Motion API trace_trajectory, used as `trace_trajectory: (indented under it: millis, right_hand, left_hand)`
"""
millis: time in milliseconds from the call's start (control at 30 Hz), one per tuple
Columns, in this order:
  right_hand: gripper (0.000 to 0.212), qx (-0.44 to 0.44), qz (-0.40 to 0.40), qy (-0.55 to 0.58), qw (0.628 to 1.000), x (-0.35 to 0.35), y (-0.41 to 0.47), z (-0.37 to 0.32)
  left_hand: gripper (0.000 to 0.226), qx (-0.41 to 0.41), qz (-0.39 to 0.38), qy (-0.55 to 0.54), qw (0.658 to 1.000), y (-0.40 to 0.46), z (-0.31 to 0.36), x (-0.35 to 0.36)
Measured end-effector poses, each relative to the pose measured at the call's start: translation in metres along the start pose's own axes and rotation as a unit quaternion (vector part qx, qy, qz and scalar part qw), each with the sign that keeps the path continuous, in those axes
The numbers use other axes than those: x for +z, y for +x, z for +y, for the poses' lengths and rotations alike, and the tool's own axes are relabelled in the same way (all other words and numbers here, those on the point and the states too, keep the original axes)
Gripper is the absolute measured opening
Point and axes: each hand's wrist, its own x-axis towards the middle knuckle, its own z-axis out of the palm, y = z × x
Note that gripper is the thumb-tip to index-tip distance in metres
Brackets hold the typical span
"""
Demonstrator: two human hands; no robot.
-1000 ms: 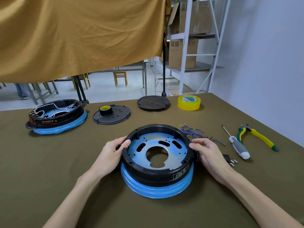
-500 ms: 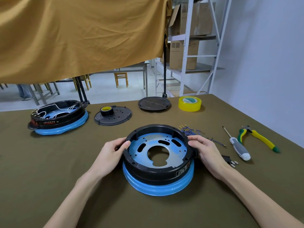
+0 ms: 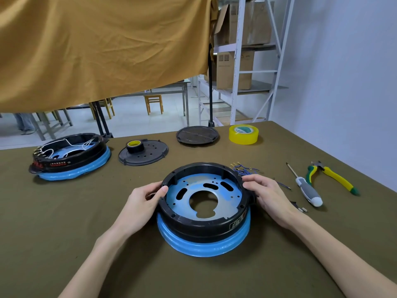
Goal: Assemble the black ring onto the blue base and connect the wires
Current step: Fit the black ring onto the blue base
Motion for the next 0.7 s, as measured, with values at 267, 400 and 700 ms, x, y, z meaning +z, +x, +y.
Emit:
trace_trajectory:
  millis: [267, 400, 700]
  right_hand:
    - [0.017, 0.036, -0.004, -0.018, 0.999, 0.001, 0.003, -0.011]
    - [0.015, 0.031, -0.005, -0.053, 0.998, 0.003, 0.008, -0.023]
    - [0.027, -0.018, -0.068, -0.396, 0.916, 0.046, 0.053, -0.056]
  left_hand:
    - [0.029, 0.0, -0.016, -0.009, 1.0, 0.001, 0.001, 0.0]
    - [0.032, 0.0, -0.011, 0.005, 1.0, 0.002, 0.001, -0.001]
    - [0.037, -0.011, -0.005, 0.011, 1.0, -0.001, 0.004, -0.001]
